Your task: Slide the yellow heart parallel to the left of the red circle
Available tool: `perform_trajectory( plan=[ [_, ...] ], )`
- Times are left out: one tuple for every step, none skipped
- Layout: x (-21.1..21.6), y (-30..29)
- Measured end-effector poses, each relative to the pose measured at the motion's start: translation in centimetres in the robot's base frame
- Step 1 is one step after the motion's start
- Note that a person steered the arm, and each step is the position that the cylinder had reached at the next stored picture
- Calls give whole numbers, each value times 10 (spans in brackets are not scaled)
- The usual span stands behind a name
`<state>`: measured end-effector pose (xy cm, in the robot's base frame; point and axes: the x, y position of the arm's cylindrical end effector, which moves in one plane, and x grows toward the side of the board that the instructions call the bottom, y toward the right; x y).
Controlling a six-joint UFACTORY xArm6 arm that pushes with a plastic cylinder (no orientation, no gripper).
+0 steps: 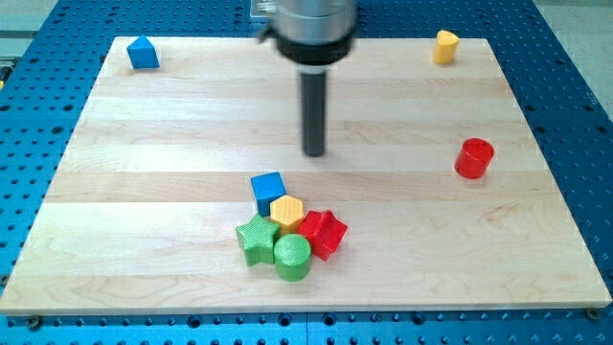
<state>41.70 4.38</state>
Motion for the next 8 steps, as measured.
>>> perform_trajectory(
  plan=[
    [-19,82],
    [-65,155],
    [-119,225],
    [-163,271],
    [-225,229],
    [-185,125],
    [-66,44],
    [-11,-22]
  ],
)
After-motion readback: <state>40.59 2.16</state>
